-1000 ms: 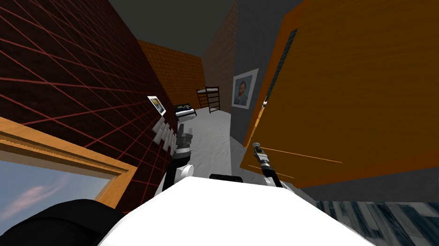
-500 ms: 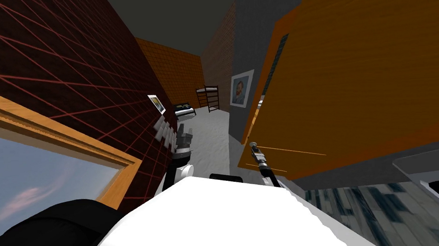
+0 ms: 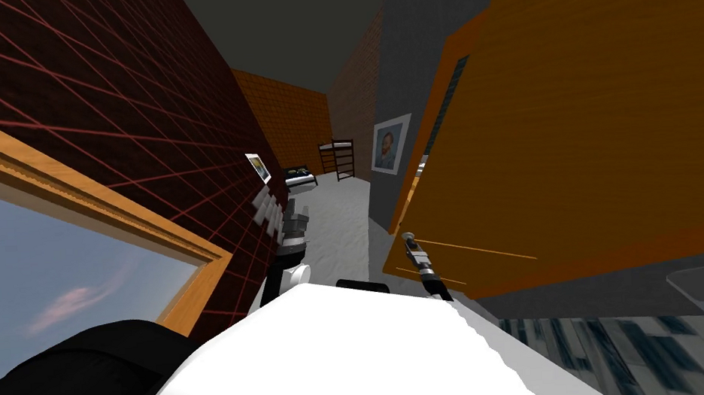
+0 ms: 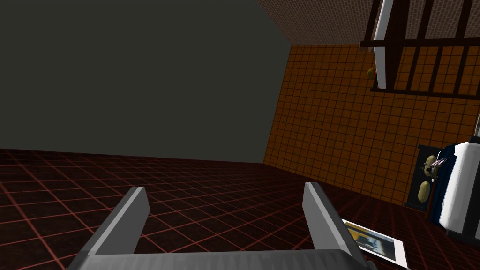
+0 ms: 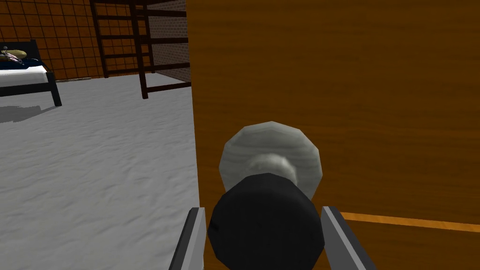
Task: Pull the door open
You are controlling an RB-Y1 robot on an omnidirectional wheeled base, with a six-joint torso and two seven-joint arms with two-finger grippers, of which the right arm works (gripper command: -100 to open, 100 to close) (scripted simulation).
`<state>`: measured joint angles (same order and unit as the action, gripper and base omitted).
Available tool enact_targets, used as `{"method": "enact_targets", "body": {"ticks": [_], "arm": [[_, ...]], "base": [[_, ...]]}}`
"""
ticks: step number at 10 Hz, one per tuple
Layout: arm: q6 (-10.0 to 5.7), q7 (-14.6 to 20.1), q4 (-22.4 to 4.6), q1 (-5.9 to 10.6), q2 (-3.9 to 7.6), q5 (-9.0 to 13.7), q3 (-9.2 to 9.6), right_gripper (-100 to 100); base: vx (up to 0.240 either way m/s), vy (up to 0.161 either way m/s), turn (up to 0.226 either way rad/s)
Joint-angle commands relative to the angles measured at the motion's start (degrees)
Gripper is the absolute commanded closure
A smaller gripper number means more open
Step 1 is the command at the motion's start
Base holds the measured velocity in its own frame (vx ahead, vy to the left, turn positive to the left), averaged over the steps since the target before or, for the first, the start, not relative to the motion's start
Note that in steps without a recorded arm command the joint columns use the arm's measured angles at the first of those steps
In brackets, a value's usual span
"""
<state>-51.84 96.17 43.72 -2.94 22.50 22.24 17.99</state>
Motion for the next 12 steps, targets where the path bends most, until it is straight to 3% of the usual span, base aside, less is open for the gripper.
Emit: {"method": "enact_targets", "body": {"ticks": [1,3,6,9,10,11,12], "arm": [[-0.73,0.01,1.72,-1.49,1.39,0.79,1.46,100],[-2.30,0.36,3.37,-3.61,3.38,1.90,3.84,100],[-3.94,0.78,5.02,-5.70,5.34,2.99,6.19,100],[-6.70,1.57,7.64,-9.02,8.43,4.71,9.92,100],[-7.23,1.73,8.13,-9.64,9.00,5.03,10.62,100],[-6.97,1.44,7.77,-9.02,8.37,4.71,10.10,100],[-8.51,2.00,6.85,-9.80,8.71,4.48,10.71,100]], "base": [[0.028,-0.004,0.037],[-0.008,-0.006,0.027],[-0.049,-0.008,-0.001],[-0.127,-0.013,-0.057],[-0.187,-0.019,-0.095],[-0.087,-0.009,-0.028],[0.075,-0.056,0.058]]}}
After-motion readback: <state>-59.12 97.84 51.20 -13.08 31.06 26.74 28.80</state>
